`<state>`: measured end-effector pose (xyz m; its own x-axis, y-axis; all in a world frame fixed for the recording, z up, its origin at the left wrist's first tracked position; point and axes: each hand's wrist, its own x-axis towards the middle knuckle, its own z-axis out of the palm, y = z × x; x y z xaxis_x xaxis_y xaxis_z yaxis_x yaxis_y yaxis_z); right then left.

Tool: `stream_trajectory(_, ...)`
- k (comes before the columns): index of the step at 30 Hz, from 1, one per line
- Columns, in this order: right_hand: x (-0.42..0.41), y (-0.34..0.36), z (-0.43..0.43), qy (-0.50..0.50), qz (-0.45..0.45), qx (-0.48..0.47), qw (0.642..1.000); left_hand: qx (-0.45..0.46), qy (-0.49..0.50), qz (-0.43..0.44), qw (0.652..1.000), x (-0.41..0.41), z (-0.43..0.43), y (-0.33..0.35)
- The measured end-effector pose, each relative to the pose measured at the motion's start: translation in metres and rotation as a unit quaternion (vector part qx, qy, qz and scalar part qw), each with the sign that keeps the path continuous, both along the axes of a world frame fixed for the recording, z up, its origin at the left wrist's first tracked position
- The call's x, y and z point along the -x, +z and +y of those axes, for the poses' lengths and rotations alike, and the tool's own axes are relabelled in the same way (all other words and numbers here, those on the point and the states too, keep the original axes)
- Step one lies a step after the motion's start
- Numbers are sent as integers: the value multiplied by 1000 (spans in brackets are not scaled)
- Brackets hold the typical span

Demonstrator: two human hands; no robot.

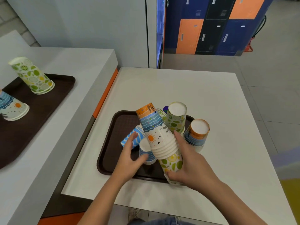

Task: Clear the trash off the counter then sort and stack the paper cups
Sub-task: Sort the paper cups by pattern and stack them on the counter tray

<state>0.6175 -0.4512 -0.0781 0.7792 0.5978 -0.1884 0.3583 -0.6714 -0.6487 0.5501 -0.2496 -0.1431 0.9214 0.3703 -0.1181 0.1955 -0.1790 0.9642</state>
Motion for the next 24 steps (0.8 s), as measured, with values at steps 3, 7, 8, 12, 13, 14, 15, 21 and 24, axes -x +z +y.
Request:
stream_trajectory(3, -1, 0, 6, 8, -2, 8, 1000, 138, 99, -78, 982, -7, 1, 39)
stream_trajectory(7, 2, 3, 15, 26, -6, 14, 1000, 182, 79, -10, 980, -36, -2, 69)
stream_trajectory(8, 2, 4, 17, 28, -6, 9, 1000, 171, 74, 6, 983, -40, -3, 72)
stream_trajectory(12, 1, 6, 19, 24, -17, 12, 999, 163, 112, 15, 980, -45, -3, 74)
stream_trajectory(13, 1, 5, 19, 23, -23, 16, 999, 167, 125, 11, 978, -46, -3, 75)
stream_trajectory(14, 1, 5, 19, 21, -27, 20, 999, 172, 136, 8, 976, -46, -2, 75)
stream_trajectory(15, 1, 4, 20, 19, -29, 22, 999, 175, 144, 4, 974, -47, -1, 76)
stream_trajectory(21, -3, 7, 24, 33, -50, 40, 997, 193, 153, -17, 969, -51, 5, 86)
stream_trajectory(24, -5, 6, 24, 47, -68, 62, 995, 178, 169, -29, 969, -54, 16, 88)
